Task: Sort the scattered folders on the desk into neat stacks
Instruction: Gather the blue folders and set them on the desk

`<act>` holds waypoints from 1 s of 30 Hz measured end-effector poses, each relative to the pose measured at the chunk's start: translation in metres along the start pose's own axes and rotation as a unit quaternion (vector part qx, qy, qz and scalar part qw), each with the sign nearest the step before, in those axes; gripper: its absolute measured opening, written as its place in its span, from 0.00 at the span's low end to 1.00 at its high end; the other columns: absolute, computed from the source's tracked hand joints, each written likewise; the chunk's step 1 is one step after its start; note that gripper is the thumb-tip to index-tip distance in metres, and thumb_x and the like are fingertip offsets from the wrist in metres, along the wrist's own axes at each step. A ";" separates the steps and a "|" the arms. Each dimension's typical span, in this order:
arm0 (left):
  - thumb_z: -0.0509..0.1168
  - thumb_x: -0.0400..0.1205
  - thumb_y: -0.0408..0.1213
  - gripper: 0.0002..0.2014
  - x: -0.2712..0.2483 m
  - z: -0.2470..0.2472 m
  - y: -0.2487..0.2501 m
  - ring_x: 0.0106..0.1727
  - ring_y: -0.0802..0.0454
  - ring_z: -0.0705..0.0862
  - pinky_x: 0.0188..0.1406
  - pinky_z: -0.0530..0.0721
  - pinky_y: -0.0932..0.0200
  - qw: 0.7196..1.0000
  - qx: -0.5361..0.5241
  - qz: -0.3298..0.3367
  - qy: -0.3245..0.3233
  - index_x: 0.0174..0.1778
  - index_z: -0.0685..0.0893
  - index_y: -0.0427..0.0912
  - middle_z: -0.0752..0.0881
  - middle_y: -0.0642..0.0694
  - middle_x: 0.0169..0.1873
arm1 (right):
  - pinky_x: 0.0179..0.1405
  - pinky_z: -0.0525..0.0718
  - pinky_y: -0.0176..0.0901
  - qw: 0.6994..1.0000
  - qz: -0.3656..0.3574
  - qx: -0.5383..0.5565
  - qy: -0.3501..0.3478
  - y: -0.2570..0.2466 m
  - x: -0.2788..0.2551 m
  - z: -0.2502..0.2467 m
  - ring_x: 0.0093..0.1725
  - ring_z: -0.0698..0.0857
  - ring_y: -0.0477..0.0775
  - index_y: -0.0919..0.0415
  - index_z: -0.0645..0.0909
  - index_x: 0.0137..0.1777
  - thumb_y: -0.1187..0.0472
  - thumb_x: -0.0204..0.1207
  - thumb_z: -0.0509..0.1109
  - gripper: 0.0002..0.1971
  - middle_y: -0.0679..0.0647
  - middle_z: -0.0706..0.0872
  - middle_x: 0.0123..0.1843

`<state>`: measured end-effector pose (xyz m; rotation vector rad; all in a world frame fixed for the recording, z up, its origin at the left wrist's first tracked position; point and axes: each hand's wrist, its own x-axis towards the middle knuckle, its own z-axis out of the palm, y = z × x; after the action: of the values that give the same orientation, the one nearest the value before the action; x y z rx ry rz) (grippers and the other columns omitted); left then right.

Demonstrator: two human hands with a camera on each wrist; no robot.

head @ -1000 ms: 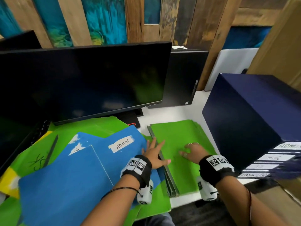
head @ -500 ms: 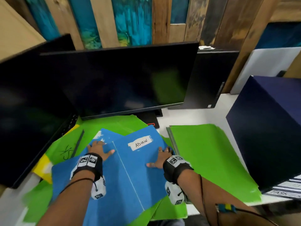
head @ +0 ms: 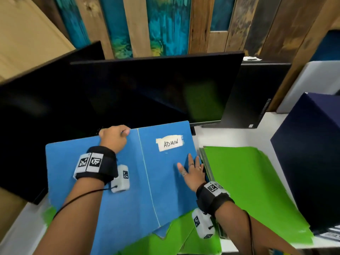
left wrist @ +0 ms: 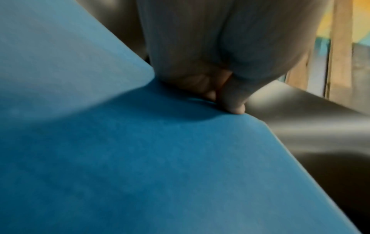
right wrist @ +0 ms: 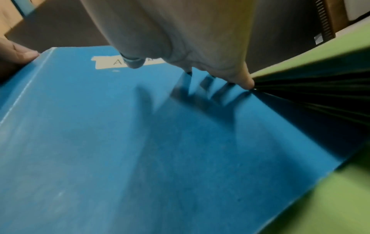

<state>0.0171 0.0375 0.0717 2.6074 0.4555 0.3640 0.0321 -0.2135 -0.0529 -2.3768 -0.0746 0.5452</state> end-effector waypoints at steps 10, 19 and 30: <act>0.45 0.89 0.36 0.16 -0.010 -0.036 0.063 0.34 0.65 0.76 0.35 0.79 0.72 0.825 -0.565 0.028 -0.007 0.49 0.78 0.51 0.75 0.51 0.37 | 0.81 0.50 0.45 0.935 -0.127 0.327 -0.052 -0.054 -0.030 -0.030 0.84 0.51 0.48 0.47 0.40 0.83 0.40 0.79 0.55 0.38 0.48 0.49 0.85; 0.65 0.65 0.68 0.41 -0.032 -0.041 0.118 0.63 0.55 0.77 0.60 0.77 0.53 0.729 -0.675 -0.012 -0.114 0.72 0.67 0.51 0.76 0.50 0.64 | 0.53 0.84 0.42 0.861 -0.111 0.481 -0.119 -0.054 -0.026 -0.034 0.56 0.86 0.45 0.54 0.71 0.74 0.34 0.56 0.78 0.47 0.52 0.82 0.70; 0.69 0.76 0.28 0.23 -0.054 0.065 0.120 0.54 0.45 0.85 0.31 0.89 0.48 0.924 -0.317 -0.034 -0.213 0.66 0.71 0.33 0.82 0.44 0.58 | 0.75 0.72 0.56 0.980 -0.003 0.139 0.145 0.067 0.001 -0.129 0.75 0.71 0.62 0.48 0.58 0.81 0.32 0.51 0.78 0.57 0.59 0.75 0.73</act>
<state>0.0196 -0.1093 0.0653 1.9492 0.2219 -0.0839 0.0793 -0.3437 -0.0088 -2.1538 0.1189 0.1865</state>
